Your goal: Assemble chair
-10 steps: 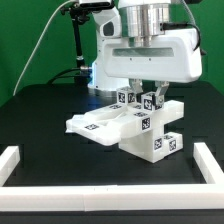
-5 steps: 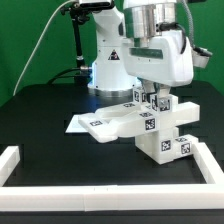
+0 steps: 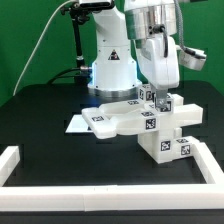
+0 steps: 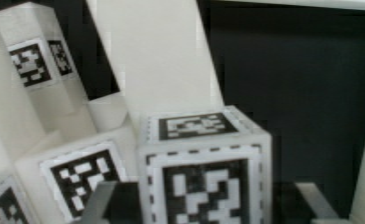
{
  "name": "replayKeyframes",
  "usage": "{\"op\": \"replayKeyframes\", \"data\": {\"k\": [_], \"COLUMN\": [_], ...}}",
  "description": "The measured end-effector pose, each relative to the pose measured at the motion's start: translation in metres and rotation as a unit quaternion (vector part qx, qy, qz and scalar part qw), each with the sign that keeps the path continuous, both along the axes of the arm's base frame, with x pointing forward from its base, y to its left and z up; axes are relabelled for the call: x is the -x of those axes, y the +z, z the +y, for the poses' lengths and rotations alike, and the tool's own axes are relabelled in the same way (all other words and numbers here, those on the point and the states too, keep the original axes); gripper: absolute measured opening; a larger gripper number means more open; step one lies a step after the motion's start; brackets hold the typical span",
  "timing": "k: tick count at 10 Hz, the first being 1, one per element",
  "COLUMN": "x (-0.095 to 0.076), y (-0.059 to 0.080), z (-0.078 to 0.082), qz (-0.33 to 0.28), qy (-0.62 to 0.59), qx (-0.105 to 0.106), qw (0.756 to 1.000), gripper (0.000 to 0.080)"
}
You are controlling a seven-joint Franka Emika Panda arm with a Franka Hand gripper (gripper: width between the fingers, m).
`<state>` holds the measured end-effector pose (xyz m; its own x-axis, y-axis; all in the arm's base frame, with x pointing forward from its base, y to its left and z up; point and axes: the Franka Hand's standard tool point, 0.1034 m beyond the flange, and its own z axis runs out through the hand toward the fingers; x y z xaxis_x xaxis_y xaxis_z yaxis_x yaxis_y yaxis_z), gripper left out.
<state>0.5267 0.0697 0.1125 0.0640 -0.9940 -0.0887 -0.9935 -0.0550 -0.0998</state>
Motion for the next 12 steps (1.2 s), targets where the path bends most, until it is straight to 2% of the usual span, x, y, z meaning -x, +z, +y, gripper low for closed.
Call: {"op": "replayKeyframes", "data": {"k": [2,4,5,6,7,9,10,12], "x": [0.0,0.001,0.001,0.001,0.0,-0.003,-0.004,-0.003], "y": [-0.001,-0.002,-0.002,0.001,0.012,0.048,0.051,0.049], "z": [0.0,0.0,0.0,0.001,0.001,-0.012,-0.014,-0.013], "qz": [0.001,0.001,0.001,0.0,-0.003,-0.011,-0.013,-0.011], "qy": [0.004,0.006,0.006,0.014,0.029,0.056,0.052,0.054], "qx": [0.001,0.001,0.001,0.0,-0.006,-0.025,-0.027,-0.025], "qw": [1.0,1.0,1.0,1.0,1.0,0.998,0.998,0.998], "gripper": [0.0289,0.0602,0.0636,0.0636,0.0647,0.0649,0.0649,0.0649]}}
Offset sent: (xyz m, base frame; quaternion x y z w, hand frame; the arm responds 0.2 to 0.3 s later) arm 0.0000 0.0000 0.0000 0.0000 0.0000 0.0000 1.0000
